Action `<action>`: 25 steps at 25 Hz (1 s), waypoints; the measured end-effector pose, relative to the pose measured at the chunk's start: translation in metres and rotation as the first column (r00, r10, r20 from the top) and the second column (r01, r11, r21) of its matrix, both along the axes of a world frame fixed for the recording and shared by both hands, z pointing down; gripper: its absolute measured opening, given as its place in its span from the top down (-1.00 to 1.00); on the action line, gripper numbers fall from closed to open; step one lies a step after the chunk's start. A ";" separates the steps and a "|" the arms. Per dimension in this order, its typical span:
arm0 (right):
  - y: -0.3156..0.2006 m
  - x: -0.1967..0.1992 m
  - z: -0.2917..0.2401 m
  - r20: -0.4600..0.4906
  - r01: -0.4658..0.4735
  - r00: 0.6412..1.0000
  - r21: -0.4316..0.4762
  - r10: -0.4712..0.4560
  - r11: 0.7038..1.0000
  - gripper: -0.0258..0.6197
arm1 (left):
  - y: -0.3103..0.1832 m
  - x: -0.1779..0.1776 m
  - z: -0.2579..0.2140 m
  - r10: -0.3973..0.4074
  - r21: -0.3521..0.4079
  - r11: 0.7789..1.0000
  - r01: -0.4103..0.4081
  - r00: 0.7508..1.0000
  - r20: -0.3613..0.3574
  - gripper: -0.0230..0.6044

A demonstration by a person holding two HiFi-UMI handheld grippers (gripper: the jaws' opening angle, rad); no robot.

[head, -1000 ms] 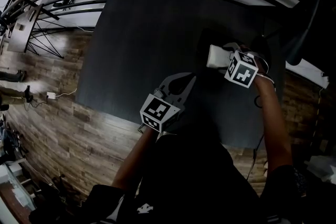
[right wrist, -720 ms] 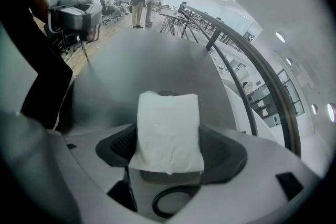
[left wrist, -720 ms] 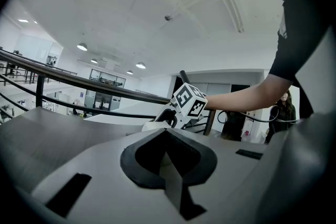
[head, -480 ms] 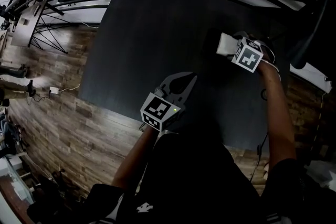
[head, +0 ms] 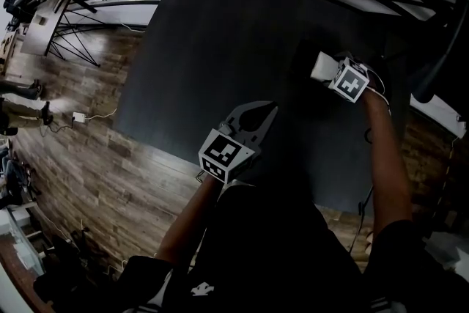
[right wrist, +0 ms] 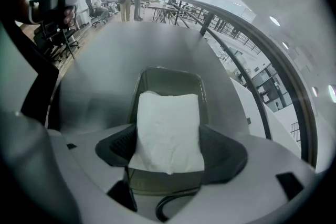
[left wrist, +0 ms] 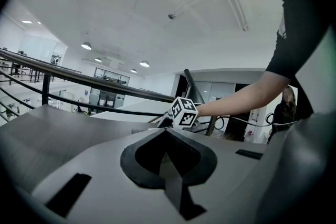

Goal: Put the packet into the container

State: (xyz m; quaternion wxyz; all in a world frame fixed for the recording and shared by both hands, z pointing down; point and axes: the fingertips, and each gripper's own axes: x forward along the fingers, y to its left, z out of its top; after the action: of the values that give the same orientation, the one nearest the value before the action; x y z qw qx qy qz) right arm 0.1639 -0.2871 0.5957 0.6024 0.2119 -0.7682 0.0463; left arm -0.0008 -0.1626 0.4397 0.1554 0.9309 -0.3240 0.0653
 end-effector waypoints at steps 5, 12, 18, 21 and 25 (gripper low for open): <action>-0.002 -0.003 0.002 0.011 -0.005 1.000 0.017 0.005 1.000 -0.20 | 0.001 -0.003 0.001 -0.004 -0.002 1.000 0.004 1.000 0.000 0.94; -0.002 -0.004 0.002 0.025 -0.016 1.000 0.023 0.015 1.000 -0.20 | 0.002 0.000 0.002 -0.002 -0.007 1.000 0.002 1.000 -0.006 0.94; -0.006 -0.002 0.002 0.066 -0.074 0.995 0.027 0.072 0.997 -0.23 | 0.001 0.001 0.004 0.004 -0.011 1.000 -0.004 1.000 0.001 0.94; -0.011 -0.003 0.000 0.088 -0.095 0.992 0.051 0.090 0.994 -0.25 | 0.000 0.002 0.002 0.005 -0.012 1.000 -0.005 1.000 -0.010 0.94; -0.015 -0.003 -0.002 0.097 -0.106 0.990 0.068 0.100 0.992 -0.30 | -0.001 0.002 -0.003 0.007 -0.004 1.000 -0.007 1.000 -0.022 0.94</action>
State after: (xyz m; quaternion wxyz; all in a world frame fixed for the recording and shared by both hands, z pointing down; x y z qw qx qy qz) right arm 0.1606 -0.3024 0.5941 0.5543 0.2709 -0.7848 0.0590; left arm 0.0009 -0.1636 0.4367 0.1606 0.9325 -0.3186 0.0563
